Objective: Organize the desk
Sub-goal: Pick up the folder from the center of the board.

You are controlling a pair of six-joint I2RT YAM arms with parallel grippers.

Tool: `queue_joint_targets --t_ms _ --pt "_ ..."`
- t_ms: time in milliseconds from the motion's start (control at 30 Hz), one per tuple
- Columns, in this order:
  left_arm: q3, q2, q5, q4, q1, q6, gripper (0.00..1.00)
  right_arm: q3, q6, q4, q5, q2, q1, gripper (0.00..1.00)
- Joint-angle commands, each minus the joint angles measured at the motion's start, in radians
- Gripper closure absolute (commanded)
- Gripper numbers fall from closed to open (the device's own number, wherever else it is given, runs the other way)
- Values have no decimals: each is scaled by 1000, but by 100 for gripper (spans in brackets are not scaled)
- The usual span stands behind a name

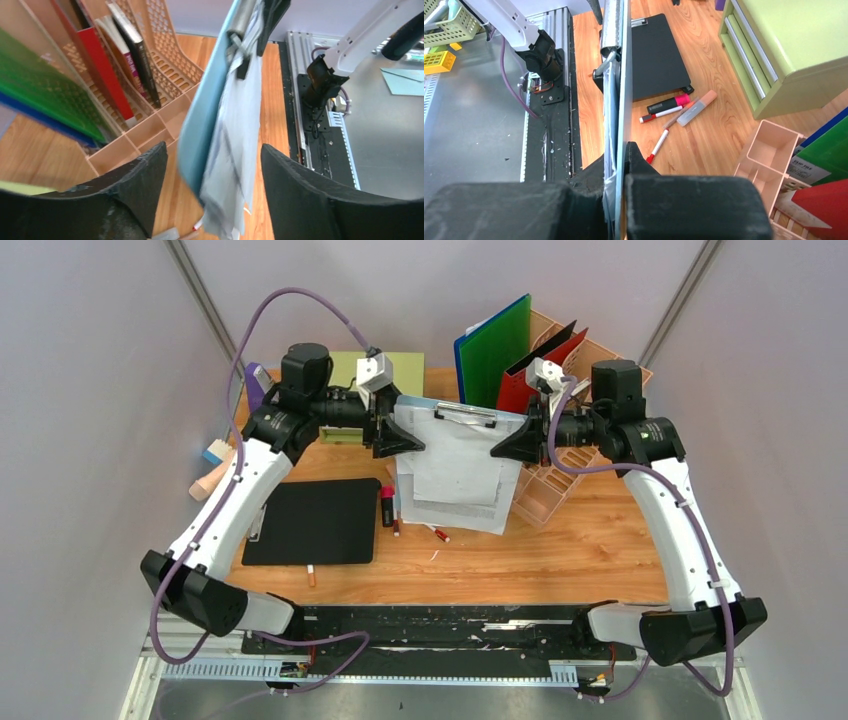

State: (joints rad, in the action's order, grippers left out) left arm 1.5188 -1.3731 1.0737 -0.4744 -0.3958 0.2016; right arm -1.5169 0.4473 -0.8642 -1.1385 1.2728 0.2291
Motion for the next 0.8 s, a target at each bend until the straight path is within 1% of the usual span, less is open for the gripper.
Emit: queue_joint_targets --t_ms 0,33,67,100,167,200,233,267,300,367,433,467,500,567,667,767 --pt "63 -24 49 17 -48 40 31 8 32 -1 -66 -39 -20 100" --pt "70 -27 51 16 -58 42 35 13 35 -4 -66 -41 -23 100" --pt "75 -35 55 14 -62 42 41 17 37 -7 -66 -43 -26 100" --pt "82 -38 57 13 -70 40 44 18 39 -10 -66 -45 -30 100" --pt "91 -52 59 8 -83 40 59 18 42 -14 -64 -48 -38 100" --pt "92 -59 61 6 -87 40 62 19 43 -17 -59 -49 -42 100" --pt "95 -67 60 5 -95 40 70 19 43 -17 -54 -49 -46 100" --pt "97 -71 58 4 -105 39 75 18 43 -20 -46 -50 -48 100" --pt "101 -78 57 4 -110 36 85 18 43 -22 -34 -50 -51 100" --pt "106 -91 47 20 -125 -2 99 18 36 -25 -4 -52 -58 100" --pt "106 -100 25 60 -139 -51 100 15 17 -25 41 -53 -66 99" --pt "107 -102 -12 74 -150 -73 100 11 3 -25 79 -52 -69 93" --pt "109 -107 -37 103 -156 -111 100 7 -15 -24 119 -51 -73 83" --pt "132 -123 -133 121 -173 -157 100 5 -50 -24 193 -56 -98 63" --pt "220 -162 -205 126 -189 -227 100 18 -82 -17 248 -79 -156 36" --pt "307 -221 -250 115 -207 -299 100 29 -119 5 298 -111 -233 17"
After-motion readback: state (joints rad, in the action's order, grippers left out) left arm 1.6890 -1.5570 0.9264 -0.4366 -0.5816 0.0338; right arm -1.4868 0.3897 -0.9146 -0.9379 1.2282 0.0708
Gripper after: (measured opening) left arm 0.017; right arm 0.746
